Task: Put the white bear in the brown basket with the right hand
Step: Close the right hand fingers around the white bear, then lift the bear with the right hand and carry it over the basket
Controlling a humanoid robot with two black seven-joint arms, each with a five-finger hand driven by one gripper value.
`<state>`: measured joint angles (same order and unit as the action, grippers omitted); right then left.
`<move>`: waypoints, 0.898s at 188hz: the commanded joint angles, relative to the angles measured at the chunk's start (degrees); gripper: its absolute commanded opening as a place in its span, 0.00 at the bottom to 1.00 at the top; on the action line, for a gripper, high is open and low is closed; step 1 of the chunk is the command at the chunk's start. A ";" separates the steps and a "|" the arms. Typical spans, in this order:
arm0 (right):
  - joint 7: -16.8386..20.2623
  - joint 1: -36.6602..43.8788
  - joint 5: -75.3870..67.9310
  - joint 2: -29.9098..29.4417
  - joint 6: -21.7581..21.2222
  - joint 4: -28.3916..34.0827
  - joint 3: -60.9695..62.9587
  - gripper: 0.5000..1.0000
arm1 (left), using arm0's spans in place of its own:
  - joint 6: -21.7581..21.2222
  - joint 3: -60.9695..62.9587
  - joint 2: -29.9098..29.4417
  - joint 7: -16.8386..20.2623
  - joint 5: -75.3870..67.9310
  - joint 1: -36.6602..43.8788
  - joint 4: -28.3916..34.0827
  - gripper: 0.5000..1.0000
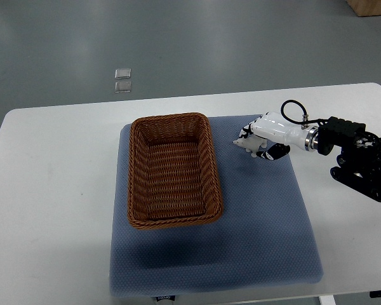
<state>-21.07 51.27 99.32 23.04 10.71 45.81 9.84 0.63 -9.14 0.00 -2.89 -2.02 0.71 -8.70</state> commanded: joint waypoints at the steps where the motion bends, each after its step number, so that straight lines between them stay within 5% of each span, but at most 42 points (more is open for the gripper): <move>1: -0.20 -0.03 0.26 -0.46 0.71 -0.63 -0.17 0.34 | -0.01 0.00 0.00 -0.01 0.00 0.00 0.00 1.00; 77: -2.66 -0.12 0.08 -1.07 3.53 -2.83 -0.61 0.00 | 0.08 0.00 0.00 -0.01 0.00 0.00 0.00 1.00; 122: -3.62 1.03 -0.98 -0.10 4.14 -1.42 0.45 0.00 | -0.01 0.00 0.00 -0.01 0.00 0.00 0.00 1.00; 169: -3.71 8.67 -5.11 3.15 3.61 7.45 1.06 0.00 | -0.01 0.00 0.00 -0.01 0.00 0.00 0.00 1.00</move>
<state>-24.69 56.59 96.06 25.53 14.75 49.94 10.68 0.65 -9.14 0.00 -2.90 -2.02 0.71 -8.70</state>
